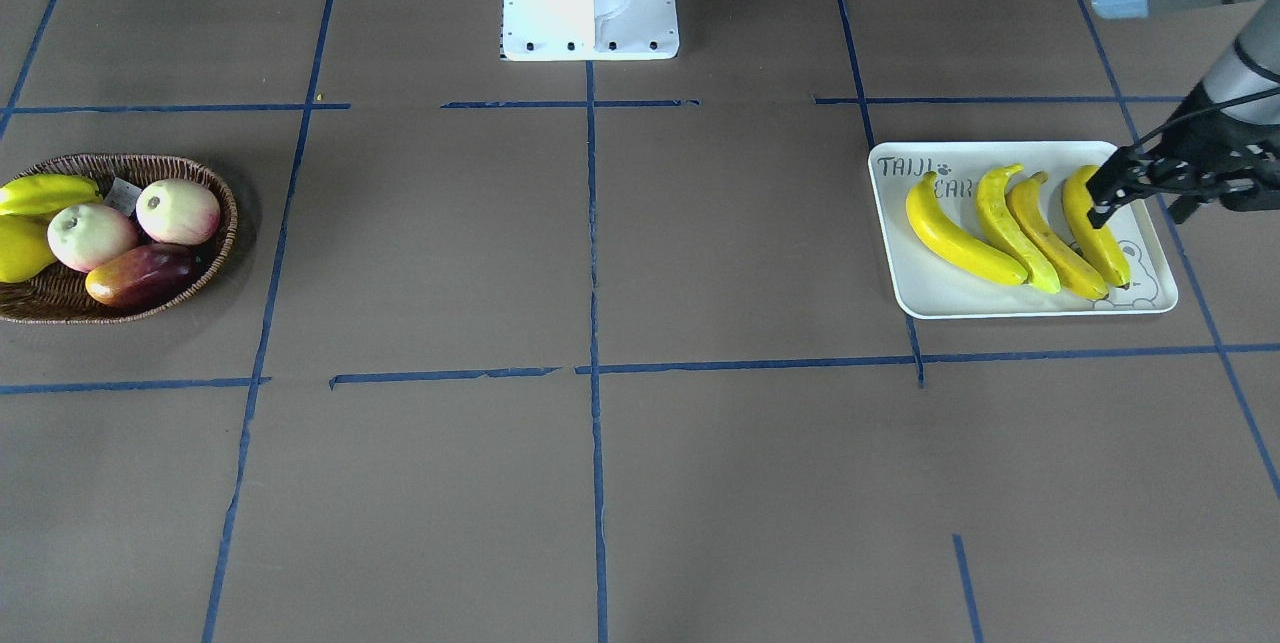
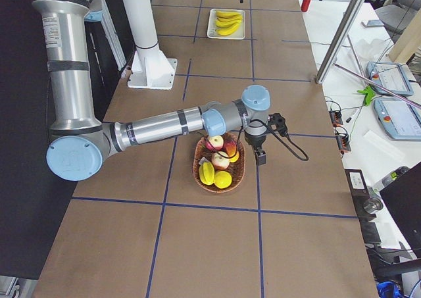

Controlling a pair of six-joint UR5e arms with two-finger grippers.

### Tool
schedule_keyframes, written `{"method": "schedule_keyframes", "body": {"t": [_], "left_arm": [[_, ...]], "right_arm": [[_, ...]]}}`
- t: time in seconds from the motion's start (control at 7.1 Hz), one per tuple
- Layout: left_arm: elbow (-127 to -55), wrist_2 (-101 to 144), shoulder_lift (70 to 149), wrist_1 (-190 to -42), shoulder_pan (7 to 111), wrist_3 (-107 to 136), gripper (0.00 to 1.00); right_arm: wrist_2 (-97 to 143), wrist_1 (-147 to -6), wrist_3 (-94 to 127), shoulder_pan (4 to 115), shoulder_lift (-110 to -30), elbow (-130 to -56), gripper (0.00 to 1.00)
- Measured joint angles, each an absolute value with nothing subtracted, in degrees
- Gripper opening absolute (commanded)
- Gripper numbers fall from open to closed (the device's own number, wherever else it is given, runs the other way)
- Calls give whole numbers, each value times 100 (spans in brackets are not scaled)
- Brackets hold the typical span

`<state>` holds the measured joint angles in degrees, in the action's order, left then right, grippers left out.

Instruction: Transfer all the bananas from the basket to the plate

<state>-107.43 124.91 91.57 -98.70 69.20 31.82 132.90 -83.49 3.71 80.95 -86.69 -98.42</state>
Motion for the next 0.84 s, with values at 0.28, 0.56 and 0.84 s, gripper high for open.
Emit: {"method": "schedule_keyframes", "body": {"t": [0.28, 0.56, 0.84], "left_arm": [[-10400, 13150, 9137, -9214, 8037, 1339, 100], [-9614, 13571, 9086, -9099, 8620, 235, 100], [-9102, 13648, 9049, -9132, 8721, -83, 100]], "right_arm": [[13817, -8422, 61, 8660, -8785, -9442, 100], [13730, -8421, 266, 8772, -8722, -9441, 100], [13637, -8416, 354, 8780, -8764, -9471, 100]]}}
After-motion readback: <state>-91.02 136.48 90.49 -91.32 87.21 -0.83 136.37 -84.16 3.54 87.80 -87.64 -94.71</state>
